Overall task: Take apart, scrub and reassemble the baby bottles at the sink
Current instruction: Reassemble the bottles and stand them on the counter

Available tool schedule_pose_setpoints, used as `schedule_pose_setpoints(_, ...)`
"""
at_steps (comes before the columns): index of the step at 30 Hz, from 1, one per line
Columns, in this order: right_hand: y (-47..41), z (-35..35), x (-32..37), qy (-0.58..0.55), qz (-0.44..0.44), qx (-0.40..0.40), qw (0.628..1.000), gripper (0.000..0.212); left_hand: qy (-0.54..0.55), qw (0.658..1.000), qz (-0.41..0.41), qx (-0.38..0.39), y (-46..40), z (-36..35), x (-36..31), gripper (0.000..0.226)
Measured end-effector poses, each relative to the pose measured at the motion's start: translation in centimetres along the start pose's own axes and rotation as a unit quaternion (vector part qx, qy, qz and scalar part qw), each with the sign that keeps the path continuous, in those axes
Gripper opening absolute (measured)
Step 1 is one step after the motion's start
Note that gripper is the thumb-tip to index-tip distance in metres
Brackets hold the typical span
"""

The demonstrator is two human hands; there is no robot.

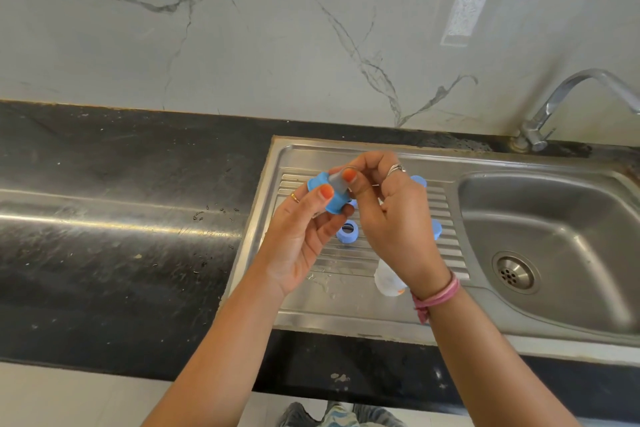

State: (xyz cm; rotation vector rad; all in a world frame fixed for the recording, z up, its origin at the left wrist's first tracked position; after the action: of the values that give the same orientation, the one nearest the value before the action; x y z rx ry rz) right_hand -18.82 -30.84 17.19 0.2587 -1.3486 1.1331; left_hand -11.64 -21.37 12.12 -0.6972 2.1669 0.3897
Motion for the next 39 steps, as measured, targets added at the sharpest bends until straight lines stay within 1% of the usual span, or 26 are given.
schedule_pose_setpoints(5, 0.3, -0.4, -0.2, 0.03, 0.004, -0.039, 0.999, 0.005, 0.043, 0.999, 0.0, -0.016, 0.0, -0.2, 0.3, 0.023)
schedule_pose_setpoints(8, 0.4, -0.4, -0.3, 0.023, -0.001, -0.076, 0.997, 0.007, 0.048, 0.999, -0.011, -0.014, -0.1, -0.7, 0.4, 0.026)
schedule_pose_setpoints(12, 0.9, -0.8, -0.4, -0.019, 0.001, -0.122, 0.992, 0.006, 0.045, 0.998, -0.028, -0.023, -0.1, -1.1, 0.8, 0.05)
schedule_pose_setpoints(14, 0.9, -1.0, -0.5, -0.046, 0.004, -0.12, 0.992, 0.004, 0.05, 0.997, -0.029, -0.042, 0.0, -1.3, 1.0, 0.054)
schedule_pose_setpoints(16, 0.2, -0.9, -0.6, -0.074, 0.002, -0.071, 0.995, 0.002, 0.058, 0.996, -0.032, -0.064, 0.0, -1.0, 0.7, 0.047)
schedule_pose_setpoints(18, -0.6, -0.5, -1.1, -0.092, -0.009, 0.006, 0.996, 0.005, 0.062, 0.995, -0.028, -0.071, -0.1, -0.6, 0.3, 0.032)
schedule_pose_setpoints(20, -1.4, 0.3, -1.8, -0.075, -0.029, 0.078, 0.994, 0.019, 0.06, 0.996, -0.011, -0.063, 0.0, -0.4, 0.2, 0.021)
schedule_pose_setpoints(22, -1.7, 0.8, -2.4, -0.045, -0.033, 0.14, 0.989, 0.036, 0.045, 0.997, 0.01, -0.059, 0.1, -0.2, 0.2, 0.019)
schedule_pose_setpoints(24, -1.8, 0.9, -2.4, -0.026, 0.004, 0.173, 0.985, 0.037, 0.026, 0.998, 0.031, -0.054, 0.2, -0.2, 0.3, 0.019)
schedule_pose_setpoints(26, -1.7, 0.7, -2.3, -0.007, 0.05, 0.16, 0.986, 0.032, -0.016, 0.997, 0.039, -0.061, 0.2, -0.1, 0.1, 0.021)
schedule_pose_setpoints(27, -1.6, 0.6, -2.3, -0.002, 0.065, 0.143, 0.988, 0.031, -0.058, 0.995, 0.035, -0.071, 0.2, -0.1, -0.1, 0.023)
schedule_pose_setpoints(29, -1.5, 0.5, -2.2, 0.006, 0.084, 0.108, 0.991, 0.029, -0.149, 0.983, 0.008, -0.103, 0.1, 0.1, -0.7, 0.026)
schedule_pose_setpoints(30, -1.4, 0.5, -2.2, 0.011, 0.094, 0.091, 0.991, 0.028, -0.176, 0.977, -0.01, -0.12, 0.1, 0.3, -0.9, 0.027)
schedule_pose_setpoints(32, -1.3, 0.4, -2.1, 0.01, 0.11, 0.061, 0.992, 0.024, -0.176, 0.976, -0.022, -0.129, 0.0, 0.3, -1.2, 0.024)
schedule_pose_setpoints(34, -1.3, 0.3, -1.9, -0.001, 0.111, 0.047, 0.993, 0.02, -0.158, 0.981, -0.006, -0.114, -0.2, 0.0, -1.3, 0.019)
schedule_pose_setpoints(37, -1.2, -0.2, -1.9, -0.026, 0.095, 0.045, 0.994, 0.019, -0.159, 0.98, 0.01, -0.121, -0.5, -0.1, -1.3, 0.025)
schedule_pose_setpoints(39, -1.0, -0.6, -2.1, -0.072, 0.07, 0.039, 0.994, 0.017, -0.151, 0.981, 0.006, -0.123, -0.5, -0.3, -1.3, 0.028)
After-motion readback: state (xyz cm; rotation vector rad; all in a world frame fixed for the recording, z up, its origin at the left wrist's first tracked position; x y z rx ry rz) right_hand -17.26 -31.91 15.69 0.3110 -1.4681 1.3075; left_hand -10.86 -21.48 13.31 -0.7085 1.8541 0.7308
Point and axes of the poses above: each hand's wrist, its own y-axis away from the middle knuckle, its own z-axis out of the back of the hand, x = y × z, the point moved 5 cm from there along -y, towards the middle knuckle, and after that the axes turned 2 degrees about x, right-handed, at the moved point
